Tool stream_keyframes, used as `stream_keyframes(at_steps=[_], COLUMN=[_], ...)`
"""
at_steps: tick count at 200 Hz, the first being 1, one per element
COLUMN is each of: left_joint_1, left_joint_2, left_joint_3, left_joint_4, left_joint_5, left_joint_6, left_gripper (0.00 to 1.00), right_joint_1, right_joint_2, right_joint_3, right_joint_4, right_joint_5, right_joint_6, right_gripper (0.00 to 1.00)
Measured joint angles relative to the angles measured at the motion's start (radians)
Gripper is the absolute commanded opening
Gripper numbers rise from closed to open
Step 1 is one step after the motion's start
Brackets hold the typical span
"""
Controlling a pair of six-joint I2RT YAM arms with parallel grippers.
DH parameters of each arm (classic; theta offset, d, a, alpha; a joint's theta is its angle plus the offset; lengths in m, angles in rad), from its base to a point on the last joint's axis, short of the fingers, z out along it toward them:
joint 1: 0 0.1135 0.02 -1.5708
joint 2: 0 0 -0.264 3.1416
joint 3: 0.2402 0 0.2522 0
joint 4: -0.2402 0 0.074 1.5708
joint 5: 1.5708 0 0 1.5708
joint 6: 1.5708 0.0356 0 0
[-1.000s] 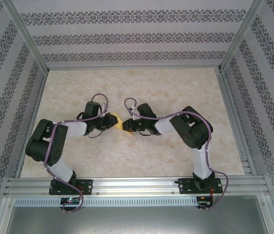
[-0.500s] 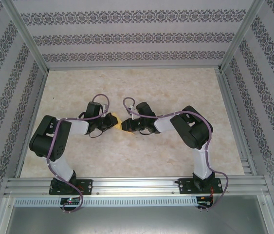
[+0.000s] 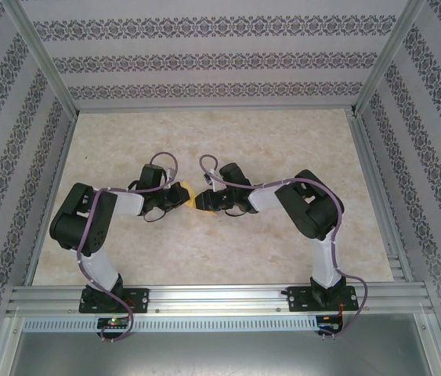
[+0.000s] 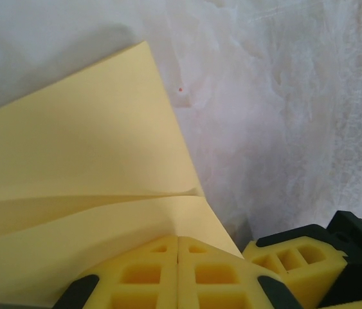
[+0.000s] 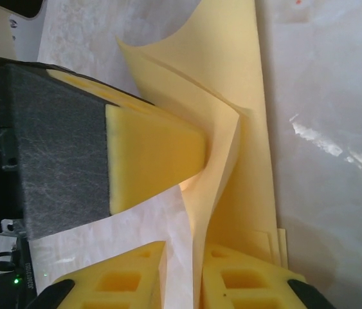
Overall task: Fold a paper plane with a square sheet of paper (pick it up from the middle)
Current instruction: Fold the wing for the fifth time at the center of the table.
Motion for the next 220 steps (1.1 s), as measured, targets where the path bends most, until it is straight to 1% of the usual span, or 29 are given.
stream_keyframes(at_steps=[44, 90, 108, 120, 131, 181, 200, 220], left_joint_1=[0.0, 0.0, 0.0, 0.0, 0.0, -0.001, -0.014, -0.047], left_joint_2=[0.008, 0.008, 0.008, 0.008, 0.008, -0.021, -0.052, -0.078], left_joint_3=[0.0, 0.002, 0.003, 0.005, 0.007, 0.01, 0.01, 0.008], left_joint_4=[0.01, 0.01, 0.01, 0.01, 0.01, 0.01, 0.01, 0.01], left_joint_5=[0.002, 0.013, 0.018, 0.021, 0.024, 0.052, 0.066, 0.074], left_joint_6=[0.011, 0.017, 0.022, 0.025, 0.029, 0.033, 0.033, 0.033], left_gripper=[0.06, 0.06, 0.06, 0.06, 0.07, 0.16, 0.17, 0.16], right_joint_1=[-0.011, -0.013, -0.013, -0.013, -0.013, -0.013, -0.013, -0.013], right_joint_2=[-0.038, -0.059, -0.06, -0.06, -0.06, -0.06, -0.06, -0.06], right_joint_3=[0.0, 0.0, -0.002, -0.003, -0.007, -0.017, -0.017, -0.017], right_joint_4=[-0.1, -0.171, -0.182, -0.187, -0.188, -0.194, -0.196, -0.199], right_joint_5=[-0.002, -0.001, -0.001, -0.001, -0.001, 0.007, 0.014, 0.018], right_joint_6=[0.001, 0.0, 0.0, 0.002, 0.002, 0.016, 0.024, 0.027], right_gripper=[0.23, 0.2, 0.17, 0.12, 0.09, 0.07, 0.08, 0.09])
